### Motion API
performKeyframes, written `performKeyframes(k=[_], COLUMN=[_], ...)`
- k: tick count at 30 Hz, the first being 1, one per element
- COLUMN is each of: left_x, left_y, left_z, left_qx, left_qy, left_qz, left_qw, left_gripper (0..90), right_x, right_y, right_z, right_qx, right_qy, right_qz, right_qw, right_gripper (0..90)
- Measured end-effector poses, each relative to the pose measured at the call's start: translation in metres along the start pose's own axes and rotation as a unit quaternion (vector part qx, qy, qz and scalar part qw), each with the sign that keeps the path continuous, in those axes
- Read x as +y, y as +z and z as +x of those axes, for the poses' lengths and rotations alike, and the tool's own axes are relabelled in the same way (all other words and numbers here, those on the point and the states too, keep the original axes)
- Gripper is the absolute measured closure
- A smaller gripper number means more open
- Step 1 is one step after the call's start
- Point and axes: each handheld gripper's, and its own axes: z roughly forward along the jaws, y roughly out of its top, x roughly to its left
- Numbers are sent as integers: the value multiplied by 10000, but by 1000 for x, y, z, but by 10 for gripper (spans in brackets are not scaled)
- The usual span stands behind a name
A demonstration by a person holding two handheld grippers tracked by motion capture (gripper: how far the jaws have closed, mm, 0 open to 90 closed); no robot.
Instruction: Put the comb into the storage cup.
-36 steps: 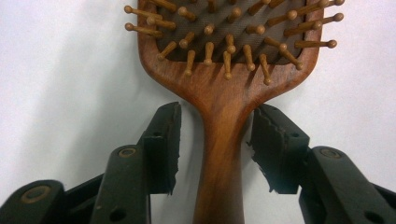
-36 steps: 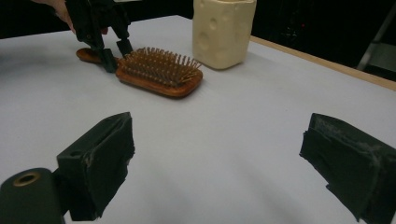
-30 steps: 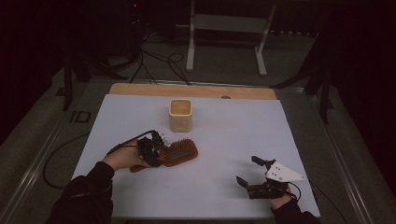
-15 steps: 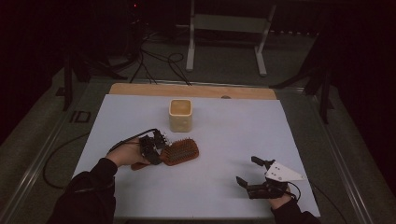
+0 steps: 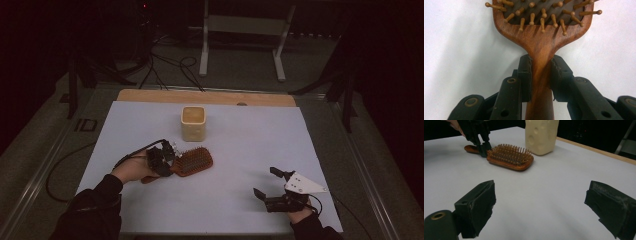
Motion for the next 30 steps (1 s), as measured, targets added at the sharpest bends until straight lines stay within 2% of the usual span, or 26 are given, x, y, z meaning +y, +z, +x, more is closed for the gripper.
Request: performKeyframes(k=[10, 13, 17, 19, 30], left_x=[-7, -10, -13, -14, -11], left_y=[-2, -2, -3, -3, -7], left_z=[-5, -7, -11, -13, -18], left_qx=[179, 130, 241, 222, 337], left_qy=[5, -53, -16, 32, 46], left_qz=[-246, -351, -452, -486, -688], left_qw=[9995, 9993, 9987, 9986, 9971], left_gripper=[735, 735, 735, 735, 734], right_x=[0, 0, 0, 0, 0], right_y=[-1, -1, -1, -1, -1], right_z=[-1, -1, -1, 0, -1], right_qx=[-12, -15, -19, -28, -46], right_qy=[5, 9, 16, 5, 17], right_qz=[-9, -9, -13, -13, -18], right_qw=[10000, 10000, 10000, 10000, 10000], right_gripper=[85, 85, 85, 85, 85])
